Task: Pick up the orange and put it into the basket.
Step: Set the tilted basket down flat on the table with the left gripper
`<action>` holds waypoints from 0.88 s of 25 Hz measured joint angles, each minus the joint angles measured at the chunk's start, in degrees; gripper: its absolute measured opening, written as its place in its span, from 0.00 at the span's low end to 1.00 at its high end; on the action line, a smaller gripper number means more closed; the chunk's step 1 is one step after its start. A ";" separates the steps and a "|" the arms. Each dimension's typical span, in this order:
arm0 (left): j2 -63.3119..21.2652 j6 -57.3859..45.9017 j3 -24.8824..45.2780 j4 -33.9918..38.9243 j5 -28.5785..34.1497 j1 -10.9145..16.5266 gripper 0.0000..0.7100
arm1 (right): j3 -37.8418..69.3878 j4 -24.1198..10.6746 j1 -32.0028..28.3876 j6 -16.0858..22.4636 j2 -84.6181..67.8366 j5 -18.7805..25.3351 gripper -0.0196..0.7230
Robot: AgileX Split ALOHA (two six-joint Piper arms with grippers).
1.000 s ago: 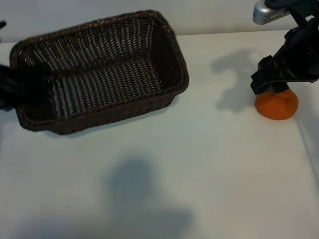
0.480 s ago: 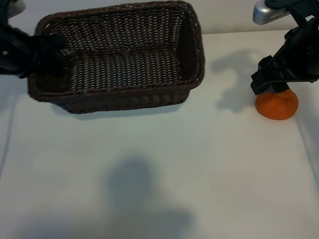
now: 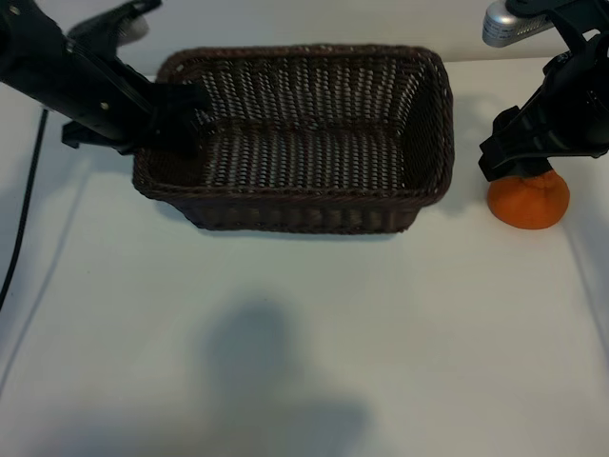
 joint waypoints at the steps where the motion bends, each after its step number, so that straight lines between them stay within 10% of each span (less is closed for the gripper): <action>1: 0.52 -0.08 0.00 0.00 -0.27 -0.05 0.21 | 0.00 0.00 0.00 0.00 0.00 0.00 0.83; 22: 9.82 -0.27 -0.11 -0.08 -8.33 -3.26 0.21 | 0.00 0.00 0.00 0.00 0.00 0.00 0.83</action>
